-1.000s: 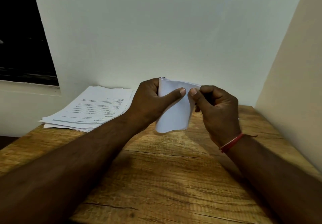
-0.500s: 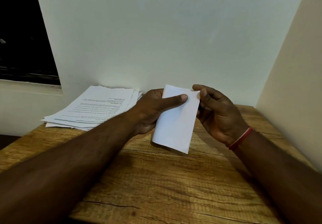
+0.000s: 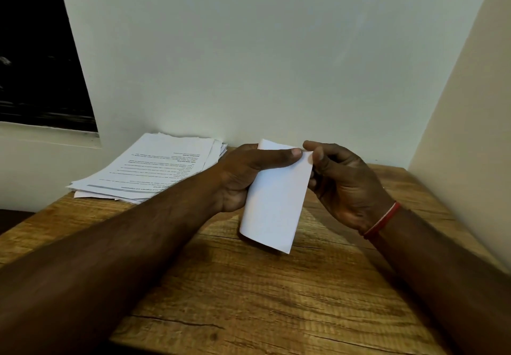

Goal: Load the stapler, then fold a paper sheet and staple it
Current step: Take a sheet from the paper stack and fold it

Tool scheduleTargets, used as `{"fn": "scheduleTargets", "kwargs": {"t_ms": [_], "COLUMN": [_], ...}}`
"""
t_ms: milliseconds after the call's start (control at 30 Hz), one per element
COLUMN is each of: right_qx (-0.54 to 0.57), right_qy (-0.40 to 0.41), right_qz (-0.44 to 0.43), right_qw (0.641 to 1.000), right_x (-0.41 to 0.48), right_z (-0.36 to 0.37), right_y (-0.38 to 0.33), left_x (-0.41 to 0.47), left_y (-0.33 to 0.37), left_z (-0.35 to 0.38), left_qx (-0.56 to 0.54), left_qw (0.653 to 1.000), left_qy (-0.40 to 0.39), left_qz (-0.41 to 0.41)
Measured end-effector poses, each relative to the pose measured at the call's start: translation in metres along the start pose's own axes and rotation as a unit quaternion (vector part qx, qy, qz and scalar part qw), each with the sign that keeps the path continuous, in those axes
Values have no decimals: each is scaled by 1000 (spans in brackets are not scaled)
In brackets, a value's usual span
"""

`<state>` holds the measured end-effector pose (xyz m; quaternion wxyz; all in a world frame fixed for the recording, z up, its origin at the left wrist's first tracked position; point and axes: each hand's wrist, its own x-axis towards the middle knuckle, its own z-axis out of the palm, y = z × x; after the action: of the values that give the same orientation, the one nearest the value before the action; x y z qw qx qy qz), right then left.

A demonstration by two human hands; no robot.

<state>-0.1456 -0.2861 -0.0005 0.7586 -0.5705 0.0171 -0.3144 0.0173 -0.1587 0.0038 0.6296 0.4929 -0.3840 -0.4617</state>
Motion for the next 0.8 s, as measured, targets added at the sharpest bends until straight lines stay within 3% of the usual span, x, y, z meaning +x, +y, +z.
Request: {"fn": "scheduleTargets", "kwargs": {"t_ms": [800], "right_qx": [-17], "right_qy": [-21], "right_qz": [-27], "right_qw": [999], "right_x": [1], "right_z": [-1], "right_y": [4], "left_x": [-10], "left_y": [10], "left_z": [4], "left_qx": [6], "left_qw": [1000], "left_qy": [-21], "left_qz": [1]}}
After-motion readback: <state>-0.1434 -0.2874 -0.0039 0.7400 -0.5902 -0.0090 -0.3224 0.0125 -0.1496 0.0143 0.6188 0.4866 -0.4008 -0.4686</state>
